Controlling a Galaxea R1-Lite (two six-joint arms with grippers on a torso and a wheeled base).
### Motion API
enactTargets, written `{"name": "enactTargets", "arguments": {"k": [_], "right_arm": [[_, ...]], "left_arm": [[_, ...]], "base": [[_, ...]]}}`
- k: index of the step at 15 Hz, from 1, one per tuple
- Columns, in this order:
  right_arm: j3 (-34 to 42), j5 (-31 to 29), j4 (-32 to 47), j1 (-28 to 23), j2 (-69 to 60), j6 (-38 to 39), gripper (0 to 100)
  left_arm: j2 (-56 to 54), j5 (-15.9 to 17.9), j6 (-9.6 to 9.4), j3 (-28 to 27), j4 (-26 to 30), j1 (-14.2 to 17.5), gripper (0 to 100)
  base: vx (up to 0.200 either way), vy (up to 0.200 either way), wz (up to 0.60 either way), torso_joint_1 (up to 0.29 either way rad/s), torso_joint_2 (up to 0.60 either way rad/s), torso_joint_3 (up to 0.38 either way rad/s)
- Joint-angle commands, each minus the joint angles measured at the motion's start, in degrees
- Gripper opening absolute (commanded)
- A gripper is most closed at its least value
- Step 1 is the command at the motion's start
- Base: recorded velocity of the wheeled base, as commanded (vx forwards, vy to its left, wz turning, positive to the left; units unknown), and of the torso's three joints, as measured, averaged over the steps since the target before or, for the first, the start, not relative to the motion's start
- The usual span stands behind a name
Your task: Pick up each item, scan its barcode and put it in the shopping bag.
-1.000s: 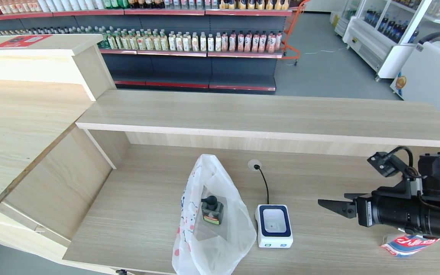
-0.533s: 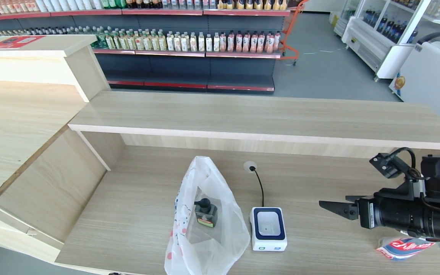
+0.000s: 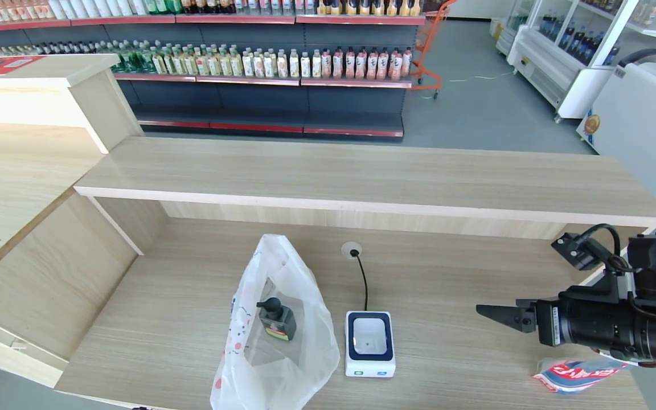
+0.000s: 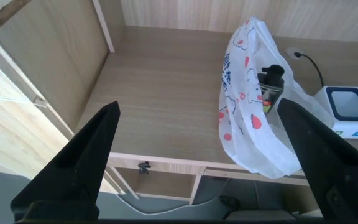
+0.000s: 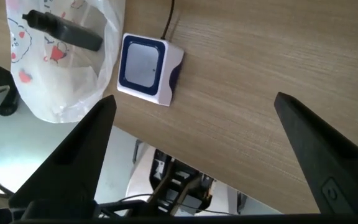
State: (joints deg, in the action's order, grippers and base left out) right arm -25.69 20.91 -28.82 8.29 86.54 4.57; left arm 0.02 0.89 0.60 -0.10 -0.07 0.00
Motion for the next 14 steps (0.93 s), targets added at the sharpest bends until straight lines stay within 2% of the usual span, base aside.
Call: {"name": "enactTargets", "arguments": {"k": [1, 7, 9, 13, 14], "right_arm": [[0.4, 0.0, 0.0, 0.1, -0.1, 0.0, 100], [1.3, 0.0, -0.1, 0.1, -0.1, 0.2, 100], [0.5, -0.1, -0.1, 0.0, -0.1, 2.2, 100], [-0.9, -0.3, -0.1, -0.5, 0.2, 6.1, 100], [-1.4, -0.4, 0.0, -0.5, 0.1, 10.0, 100]], "left_arm": [[0.0, 0.0, 0.11, 0.0, 0.0, 0.0, 100], [0.0, 0.1, -0.16, 0.0, 0.0, 0.0, 100], [0.0, 0.1, -0.07, 0.0, 0.0, 0.0, 100], [0.0, 0.1, -0.16, 0.0, 0.0, 0.0, 100], [0.0, 0.1, -0.16, 0.0, 0.0, 0.0, 100]], "base": [[-0.2, 0.0, 0.0, 0.007, 0.0, -0.002], [-0.2, 0.0, 0.0, -0.002, 0.0, 0.001], [0.0, 0.0, 0.0, 0.0, 0.0, 0.0], [0.0, -0.2, 0.0, -0.004, 0.0, 0.005], [0.0, -0.2, 0.0, 0.017, 0.0, 0.002]]}}
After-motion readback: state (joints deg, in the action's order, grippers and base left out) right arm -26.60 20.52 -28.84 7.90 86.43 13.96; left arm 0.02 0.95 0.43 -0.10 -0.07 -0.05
